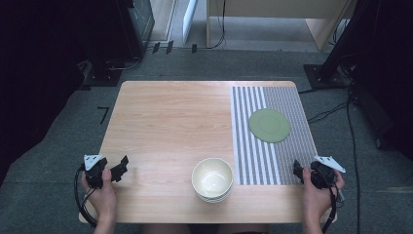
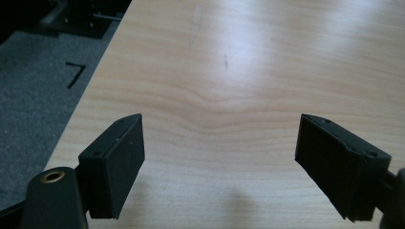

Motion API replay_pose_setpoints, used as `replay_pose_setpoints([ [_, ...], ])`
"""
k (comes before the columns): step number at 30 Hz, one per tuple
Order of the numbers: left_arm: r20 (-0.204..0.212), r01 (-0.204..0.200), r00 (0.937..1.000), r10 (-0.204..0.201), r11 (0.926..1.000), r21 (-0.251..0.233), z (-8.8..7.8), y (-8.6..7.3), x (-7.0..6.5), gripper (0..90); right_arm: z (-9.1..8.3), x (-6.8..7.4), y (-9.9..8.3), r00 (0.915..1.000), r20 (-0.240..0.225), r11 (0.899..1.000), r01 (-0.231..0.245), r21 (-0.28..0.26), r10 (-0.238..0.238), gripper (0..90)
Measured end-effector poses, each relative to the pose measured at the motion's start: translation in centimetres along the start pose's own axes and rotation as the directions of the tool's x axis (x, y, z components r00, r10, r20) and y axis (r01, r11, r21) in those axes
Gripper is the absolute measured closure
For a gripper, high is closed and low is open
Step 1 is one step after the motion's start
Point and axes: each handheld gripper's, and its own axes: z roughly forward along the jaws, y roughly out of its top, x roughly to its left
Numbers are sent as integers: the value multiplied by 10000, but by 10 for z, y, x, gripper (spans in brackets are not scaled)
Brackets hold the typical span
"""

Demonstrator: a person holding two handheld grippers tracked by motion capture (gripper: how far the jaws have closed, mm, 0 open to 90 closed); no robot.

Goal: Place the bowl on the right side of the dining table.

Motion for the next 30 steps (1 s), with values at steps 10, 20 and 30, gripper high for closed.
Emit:
replay_pose_setpoints([
  [10, 636, -663, 9957, 678, 9975, -262, -10, 13, -24, 162, -13, -3, 7, 9992, -140, 9982, -393, -454, 387, 172],
  [20, 1321, -1360, 9815, 1388, 9903, -301, -15, 20, -57, 163, -29, 15, 20, 9979, -647, 9953, -130, -960, 68, 155],
  [30, 1827, -1448, 9715, 1508, 9884, -455, -20, 24, -73, 162, -41, 31, 29, 9939, -1064, 9910, 131, -1332, -275, 146],
])
